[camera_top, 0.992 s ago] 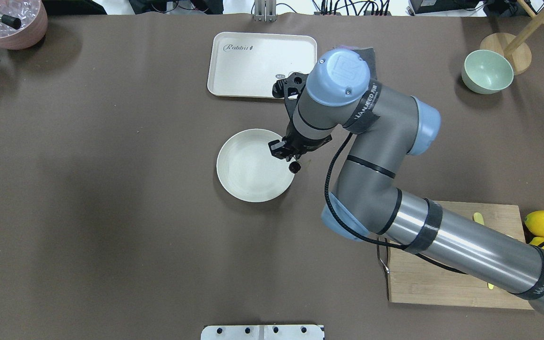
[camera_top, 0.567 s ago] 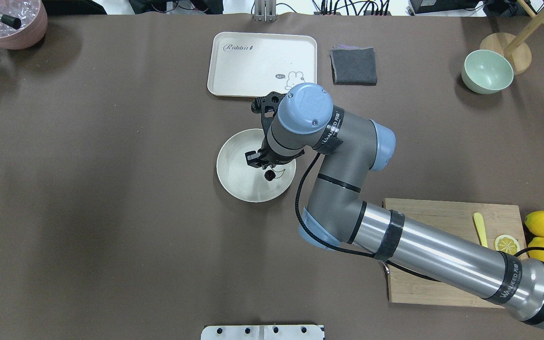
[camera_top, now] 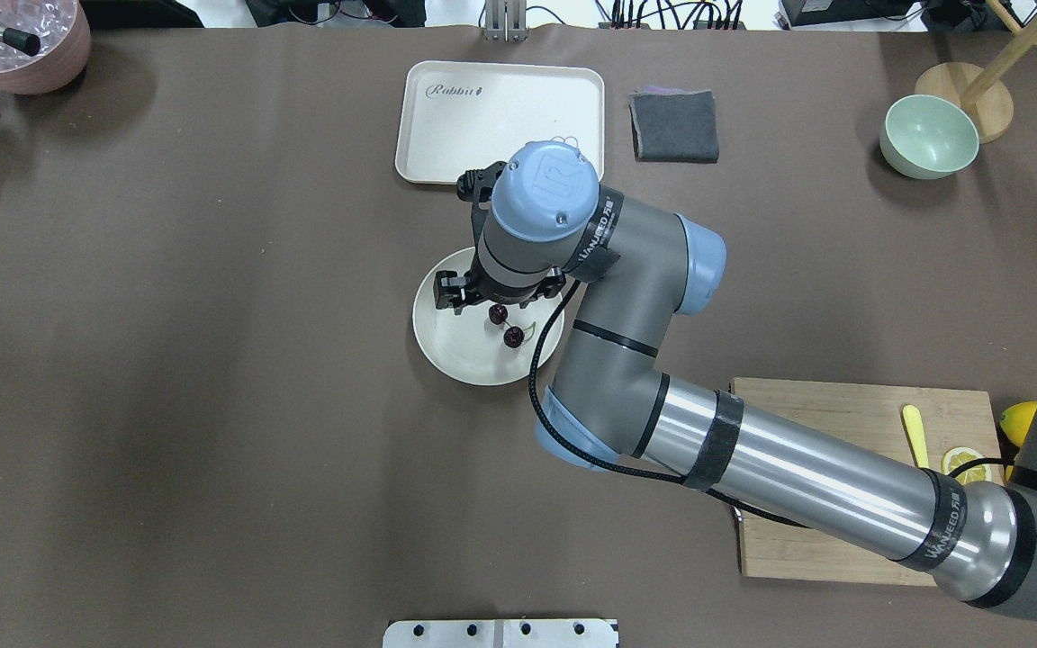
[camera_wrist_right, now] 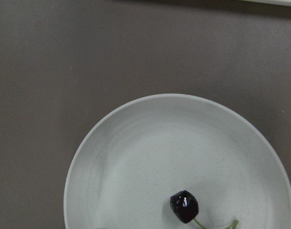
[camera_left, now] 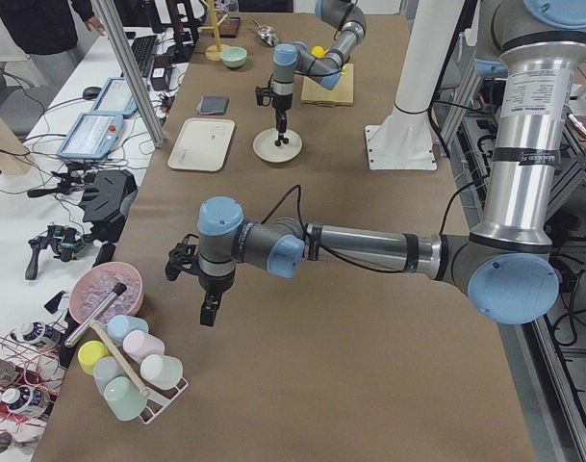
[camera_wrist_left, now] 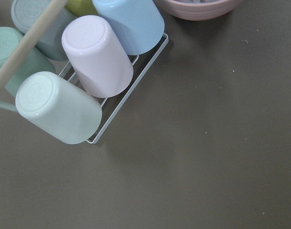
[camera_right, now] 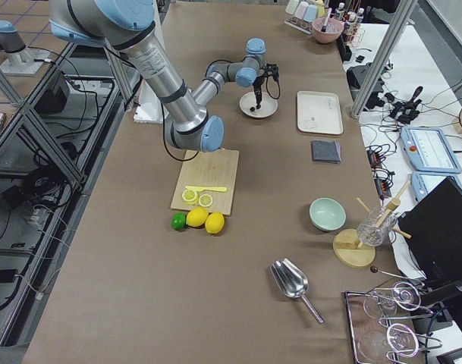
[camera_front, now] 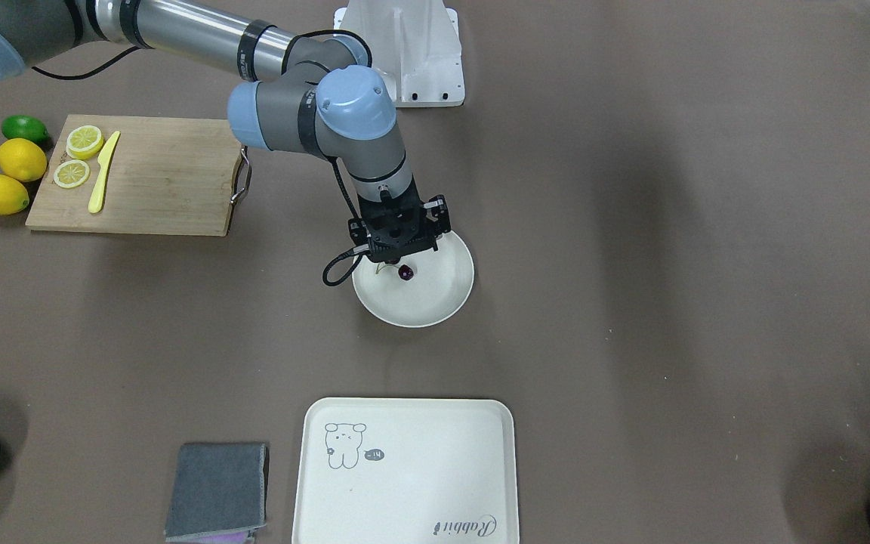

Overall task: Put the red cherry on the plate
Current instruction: 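Open the right gripper and withdraw the right arm from the bowl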

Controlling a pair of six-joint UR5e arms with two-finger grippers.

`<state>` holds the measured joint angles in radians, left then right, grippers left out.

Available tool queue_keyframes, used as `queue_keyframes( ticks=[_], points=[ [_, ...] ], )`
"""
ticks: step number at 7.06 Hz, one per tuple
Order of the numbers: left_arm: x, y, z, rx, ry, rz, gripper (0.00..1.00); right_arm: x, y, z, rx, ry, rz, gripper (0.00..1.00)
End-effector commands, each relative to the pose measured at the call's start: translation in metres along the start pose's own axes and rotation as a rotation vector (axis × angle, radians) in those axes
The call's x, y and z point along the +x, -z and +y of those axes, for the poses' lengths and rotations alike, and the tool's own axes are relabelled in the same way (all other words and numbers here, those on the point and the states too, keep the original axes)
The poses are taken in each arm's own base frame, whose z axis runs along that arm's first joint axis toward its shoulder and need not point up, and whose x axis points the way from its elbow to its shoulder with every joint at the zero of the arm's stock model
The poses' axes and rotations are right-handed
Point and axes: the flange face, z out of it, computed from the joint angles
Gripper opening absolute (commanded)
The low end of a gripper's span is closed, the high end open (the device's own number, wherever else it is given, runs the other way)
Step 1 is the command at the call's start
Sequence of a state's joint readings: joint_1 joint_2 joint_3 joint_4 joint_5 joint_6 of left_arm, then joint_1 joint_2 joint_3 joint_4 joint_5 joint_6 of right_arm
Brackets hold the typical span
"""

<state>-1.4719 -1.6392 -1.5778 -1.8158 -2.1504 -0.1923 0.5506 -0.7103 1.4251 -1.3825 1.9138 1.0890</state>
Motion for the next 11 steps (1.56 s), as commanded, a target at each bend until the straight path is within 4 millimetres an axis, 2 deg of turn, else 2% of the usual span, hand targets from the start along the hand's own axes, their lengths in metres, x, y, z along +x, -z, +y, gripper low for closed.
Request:
queue_keyframes(
  ticks=[1,2,3,4,5,6,7,8,9,10,11],
  points=[
    [-0.014,0.009,0.004,0.010,0.026,0.013,0.98,0.045,0.048,-0.040,-0.044,-0.097,0.082,1.00],
    [-0.025,0.009,0.018,-0.010,0.007,0.084,0.98,0.132,0.064,-0.048,-0.073,-0.073,0.106,1.00],
    [-0.041,0.022,0.023,0.001,0.013,0.105,0.98,0.237,0.087,-0.053,-0.098,-0.012,0.131,1.00],
    [-0.047,0.025,0.026,-0.002,0.028,0.102,0.98,0.324,0.111,-0.064,-0.127,0.008,0.123,1.00],
    [-0.053,0.020,0.042,-0.016,0.042,0.100,0.98,0.396,0.138,-0.067,-0.124,-0.003,0.123,1.00],
    [-0.054,0.019,0.049,-0.021,0.046,0.100,0.98,0.462,0.170,-0.059,-0.112,-0.019,0.109,1.00],
    [-0.055,0.019,0.052,-0.020,0.046,0.094,0.98,0.538,0.201,-0.042,-0.096,-0.039,0.106,1.00],
    [-0.056,0.018,0.052,-0.022,0.048,0.090,0.98,0.622,0.228,-0.010,-0.084,-0.042,0.134,1.00],
    [-0.057,0.018,0.053,-0.024,0.049,0.089,0.98,0.689,0.244,0.025,-0.091,-0.014,0.154,1.00],
    [-0.057,0.017,0.053,-0.026,0.051,0.090,0.98,0.737,0.241,0.062,-0.117,-0.037,0.158,1.00],
    [-0.058,0.014,0.053,-0.034,0.055,0.090,0.98,0.762,0.241,0.080,-0.132,-0.034,0.157,1.00]
  ],
)
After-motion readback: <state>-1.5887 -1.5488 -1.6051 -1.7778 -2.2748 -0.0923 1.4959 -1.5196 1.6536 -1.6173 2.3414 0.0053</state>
